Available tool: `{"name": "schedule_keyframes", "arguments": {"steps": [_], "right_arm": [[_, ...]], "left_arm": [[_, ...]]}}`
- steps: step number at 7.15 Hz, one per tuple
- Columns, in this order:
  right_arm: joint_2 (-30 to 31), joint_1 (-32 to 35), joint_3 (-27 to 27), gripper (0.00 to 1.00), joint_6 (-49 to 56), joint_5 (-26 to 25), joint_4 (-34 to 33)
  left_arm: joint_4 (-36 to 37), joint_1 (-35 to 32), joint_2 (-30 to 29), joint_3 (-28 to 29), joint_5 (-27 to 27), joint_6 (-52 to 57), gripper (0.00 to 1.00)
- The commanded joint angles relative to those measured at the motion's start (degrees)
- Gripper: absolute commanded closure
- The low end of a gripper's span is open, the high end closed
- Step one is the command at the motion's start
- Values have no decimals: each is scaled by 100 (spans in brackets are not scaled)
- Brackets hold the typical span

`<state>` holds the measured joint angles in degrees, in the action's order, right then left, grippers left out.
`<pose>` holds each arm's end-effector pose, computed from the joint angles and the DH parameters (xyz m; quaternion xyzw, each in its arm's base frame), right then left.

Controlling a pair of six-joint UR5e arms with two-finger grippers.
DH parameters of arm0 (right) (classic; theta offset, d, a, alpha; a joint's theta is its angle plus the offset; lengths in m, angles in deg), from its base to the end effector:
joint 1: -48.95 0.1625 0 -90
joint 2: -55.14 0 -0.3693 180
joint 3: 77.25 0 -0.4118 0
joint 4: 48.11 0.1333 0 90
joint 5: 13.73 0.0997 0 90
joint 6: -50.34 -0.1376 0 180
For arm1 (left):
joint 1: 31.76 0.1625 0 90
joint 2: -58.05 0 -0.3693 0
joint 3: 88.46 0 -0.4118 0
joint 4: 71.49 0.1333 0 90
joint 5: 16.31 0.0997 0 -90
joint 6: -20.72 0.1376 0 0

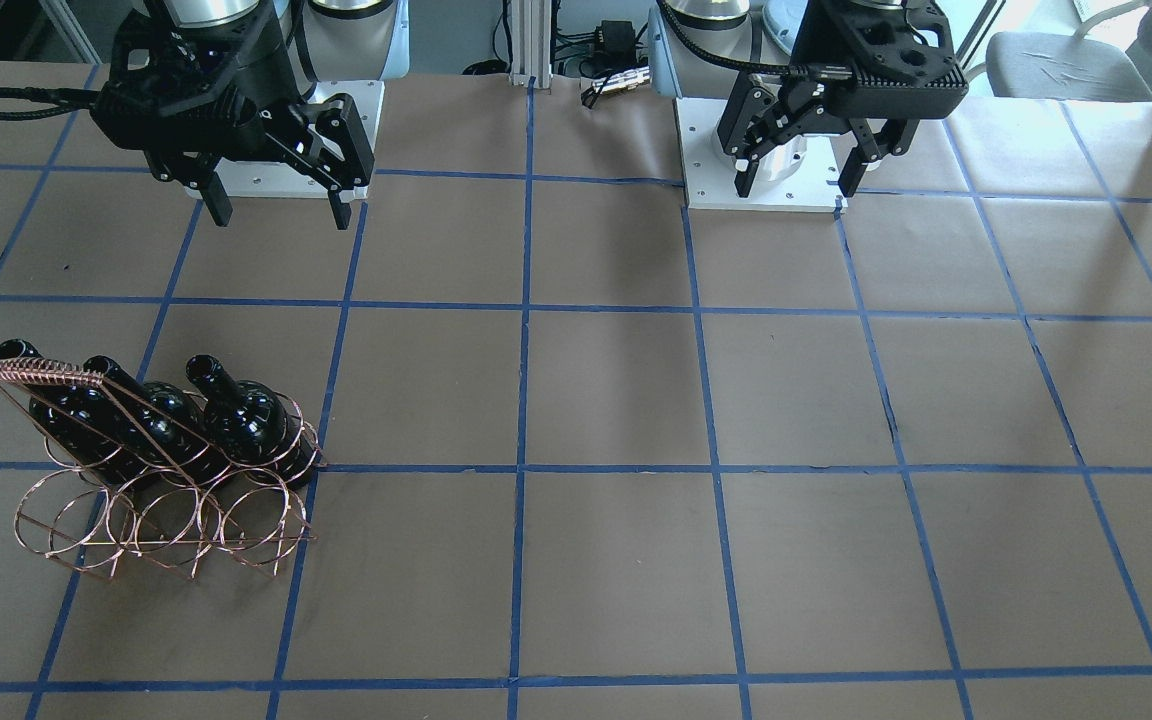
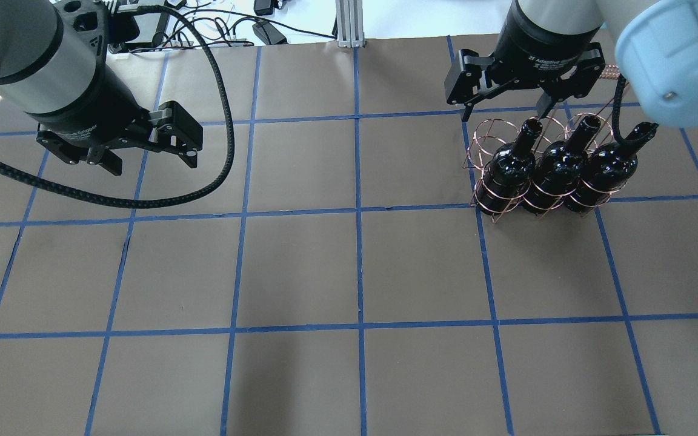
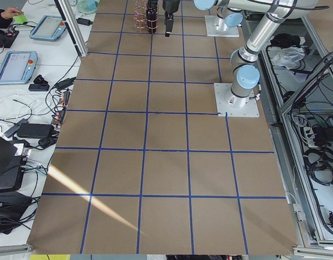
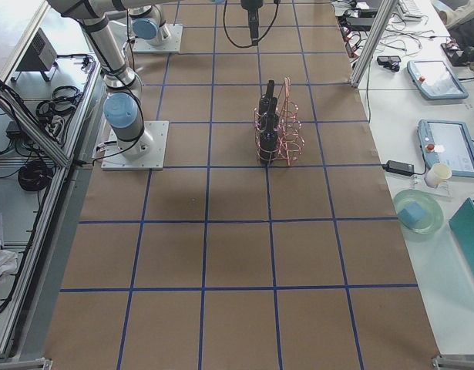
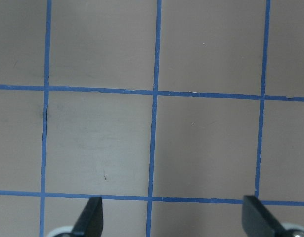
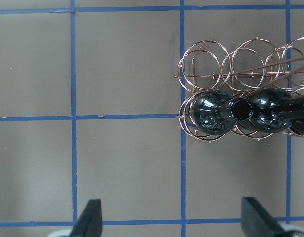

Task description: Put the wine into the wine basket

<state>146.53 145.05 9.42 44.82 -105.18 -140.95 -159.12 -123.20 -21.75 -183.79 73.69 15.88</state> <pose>0.1842 -0.5016 0.4423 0.0042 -0.9977 0.0669 0.0059 -0.1448 -0.4577 0.4370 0.0296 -0.9976 0.0630 0.0035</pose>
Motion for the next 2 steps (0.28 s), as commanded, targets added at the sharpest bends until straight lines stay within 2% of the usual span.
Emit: {"name": "schedule_keyframes", "arguments": {"steps": [1,2], "right_arm": [[-16,-484,-1,0,586,39,46],[11,-600,8,0,597,75,38]], "left_arm": [[0,3,0,-3,0,0,0],[0,3,0,-3,0,0,0]]}}
